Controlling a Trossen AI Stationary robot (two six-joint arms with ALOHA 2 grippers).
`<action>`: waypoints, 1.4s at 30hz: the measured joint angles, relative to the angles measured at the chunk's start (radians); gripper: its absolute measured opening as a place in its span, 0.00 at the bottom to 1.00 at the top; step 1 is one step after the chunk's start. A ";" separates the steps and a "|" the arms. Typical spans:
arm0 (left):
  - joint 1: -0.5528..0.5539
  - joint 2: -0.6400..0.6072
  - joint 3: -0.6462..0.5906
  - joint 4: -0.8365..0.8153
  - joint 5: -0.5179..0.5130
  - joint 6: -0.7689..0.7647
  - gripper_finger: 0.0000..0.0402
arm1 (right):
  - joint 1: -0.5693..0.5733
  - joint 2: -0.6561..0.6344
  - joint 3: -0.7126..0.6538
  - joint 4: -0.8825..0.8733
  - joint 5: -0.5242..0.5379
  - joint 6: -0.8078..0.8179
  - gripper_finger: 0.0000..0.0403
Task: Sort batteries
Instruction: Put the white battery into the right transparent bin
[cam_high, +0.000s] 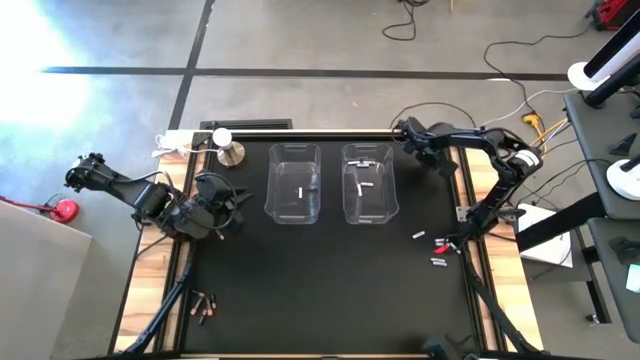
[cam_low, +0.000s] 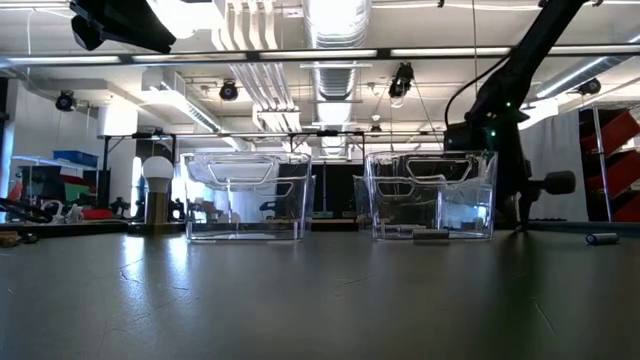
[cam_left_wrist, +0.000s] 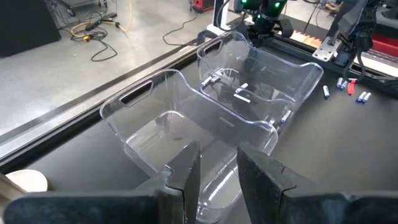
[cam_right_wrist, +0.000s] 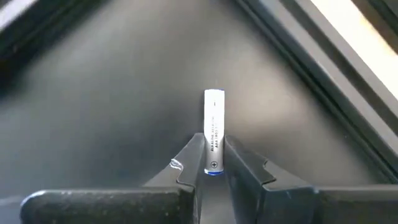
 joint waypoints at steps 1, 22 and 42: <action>0.000 0.000 0.000 0.000 0.000 0.000 0.22 | 0.013 -0.002 -0.001 -0.003 -0.001 0.004 0.13; 0.000 0.006 0.000 0.001 0.054 -0.006 0.22 | 0.056 -0.058 -0.004 -0.027 -0.086 0.046 0.24; 0.013 -0.023 0.000 -0.020 -0.002 -0.015 0.22 | -0.020 0.010 0.001 0.108 0.016 -0.013 0.38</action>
